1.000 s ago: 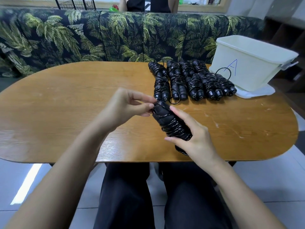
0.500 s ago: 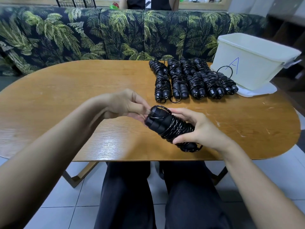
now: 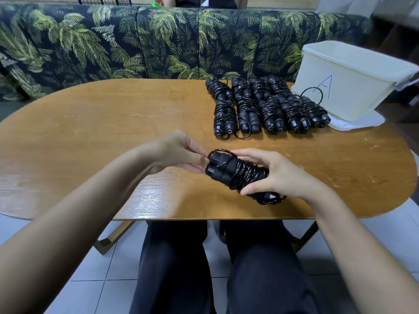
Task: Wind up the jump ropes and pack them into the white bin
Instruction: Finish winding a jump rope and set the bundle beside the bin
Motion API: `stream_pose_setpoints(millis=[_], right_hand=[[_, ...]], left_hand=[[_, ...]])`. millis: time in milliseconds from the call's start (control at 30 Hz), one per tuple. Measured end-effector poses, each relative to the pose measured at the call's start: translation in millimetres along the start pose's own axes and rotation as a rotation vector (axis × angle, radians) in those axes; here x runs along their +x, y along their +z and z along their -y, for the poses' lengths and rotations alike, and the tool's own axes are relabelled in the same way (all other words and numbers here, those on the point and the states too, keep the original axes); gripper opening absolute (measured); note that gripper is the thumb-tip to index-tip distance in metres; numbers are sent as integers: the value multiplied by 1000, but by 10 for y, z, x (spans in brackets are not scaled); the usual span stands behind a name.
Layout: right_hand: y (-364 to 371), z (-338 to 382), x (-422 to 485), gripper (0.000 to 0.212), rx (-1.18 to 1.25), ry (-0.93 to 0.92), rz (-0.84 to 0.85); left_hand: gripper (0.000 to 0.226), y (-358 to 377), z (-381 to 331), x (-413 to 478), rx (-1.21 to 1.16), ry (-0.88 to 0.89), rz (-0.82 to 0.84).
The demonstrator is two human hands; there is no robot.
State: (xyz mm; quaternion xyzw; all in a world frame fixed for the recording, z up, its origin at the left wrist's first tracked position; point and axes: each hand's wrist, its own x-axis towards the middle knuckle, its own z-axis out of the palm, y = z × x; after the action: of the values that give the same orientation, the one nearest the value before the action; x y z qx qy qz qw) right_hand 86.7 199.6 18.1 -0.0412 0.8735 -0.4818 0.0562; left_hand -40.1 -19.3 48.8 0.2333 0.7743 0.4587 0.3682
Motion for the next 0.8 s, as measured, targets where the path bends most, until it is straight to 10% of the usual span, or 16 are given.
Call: stream_pose_setpoints(millis=[800], right_hand=[[135, -14, -105, 78, 218, -53, 131]], left_hand=[[41, 77, 274, -81, -344, -207, 212]])
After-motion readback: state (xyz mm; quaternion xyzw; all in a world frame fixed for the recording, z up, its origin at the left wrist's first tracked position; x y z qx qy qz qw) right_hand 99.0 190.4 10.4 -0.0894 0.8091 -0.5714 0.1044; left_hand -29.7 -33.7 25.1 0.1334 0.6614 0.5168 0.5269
